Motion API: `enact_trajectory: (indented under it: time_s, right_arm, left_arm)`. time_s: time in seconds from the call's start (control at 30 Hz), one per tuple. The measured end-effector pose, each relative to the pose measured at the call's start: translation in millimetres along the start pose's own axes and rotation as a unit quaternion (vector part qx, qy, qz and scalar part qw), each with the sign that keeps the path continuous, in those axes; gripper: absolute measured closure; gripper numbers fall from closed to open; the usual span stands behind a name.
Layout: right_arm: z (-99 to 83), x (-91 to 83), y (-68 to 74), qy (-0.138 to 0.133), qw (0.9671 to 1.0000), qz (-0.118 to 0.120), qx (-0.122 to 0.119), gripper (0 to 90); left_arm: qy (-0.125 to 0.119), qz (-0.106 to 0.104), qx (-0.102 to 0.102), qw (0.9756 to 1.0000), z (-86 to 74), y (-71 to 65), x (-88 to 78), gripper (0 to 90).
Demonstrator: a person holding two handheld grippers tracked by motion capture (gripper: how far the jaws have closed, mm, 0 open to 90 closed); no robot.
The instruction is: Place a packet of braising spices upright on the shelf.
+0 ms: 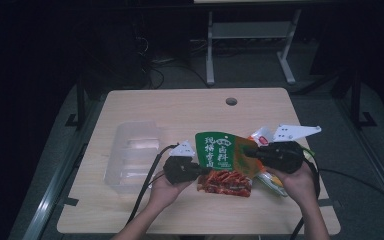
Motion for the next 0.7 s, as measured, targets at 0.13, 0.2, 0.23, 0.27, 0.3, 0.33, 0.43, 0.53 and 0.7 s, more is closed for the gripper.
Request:
enact_trajectory:
  time_s: [0.13, 0.2, 0.23, 0.27, 0.3, 0.33, 0.43, 0.53, 0.7]
  right_arm:
    - [-7.4, 6.0, -0.5, 0.015, 0.9996, 0.02, 0.011, 77.2]
    - [-9.5, 10.5, 0.5, 0.021, 0.9995, 0.023, 0.01, 75.5]
    - [-10.8, 12.7, 1.5, 0.027, 0.9992, 0.026, 0.01, 74.9]
    - [-12.0, 15.4, 2.5, 0.031, 0.9991, 0.026, 0.008, 73.5]
    - [-13.5, 18.0, 3.3, 0.037, 0.999, 0.025, 0.007, 73.1]
    - [-13.5, 18.0, 3.3, 0.037, 0.999, 0.025, 0.007, 73.1]
    - [-20.1, 29.1, 6.3, 0.054, 0.9981, 0.028, 0.005, 74.2]
    - [-25.1, 38.1, 7.8, 0.063, 0.9977, 0.025, 0.005, 80.5]
    - [-25.8, 44.7, 13.2, 0.068, 0.9972, 0.029, -0.011, 88.4]
  left_arm:
    - [-0.002, 0.009, 0.009, 0.9999, -0.9, -1.5, -2.8, 85.8]
    - [-0.003, 0.01, 0.009, 0.9999, -1.3, -1.4, -3.4, 85.8]
    - [-0.004, 0.015, 0.007, 0.9999, -2.4, -0.4, -5.1, 85.8]
    - [-0.004, 0.015, 0.007, 0.9999, -2.4, -0.4, -5.1, 85.8]
    - [-0.007, 0.016, 0.003, 0.9998, -3.8, 0.8, -7.2, 85.8]
    - [-0.007, 0.016, 0.003, 0.9998, -3.8, 0.8, -7.2, 85.7]
    - [-0.012, 0.02, 0.001, 0.9997, -5.5, 0.0, -11.0, 85.7]
    - [-0.014, 0.023, 0.004, 0.9996, -6.8, -1.5, -12.7, 85.6]
    - [-0.019, 0.022, -0.008, 0.9995, -10.0, 0.4, -15.7, 83.7]
Point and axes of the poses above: each handheld gripper's, and its own axes: x roughly forward along the jaws, z roughly out of its top, y roughly to its left, the point moved 6 cm from there along x, roughly forward along the jaws, and after that the axes turned 6 degrees about -y, right-handed, at the moved point
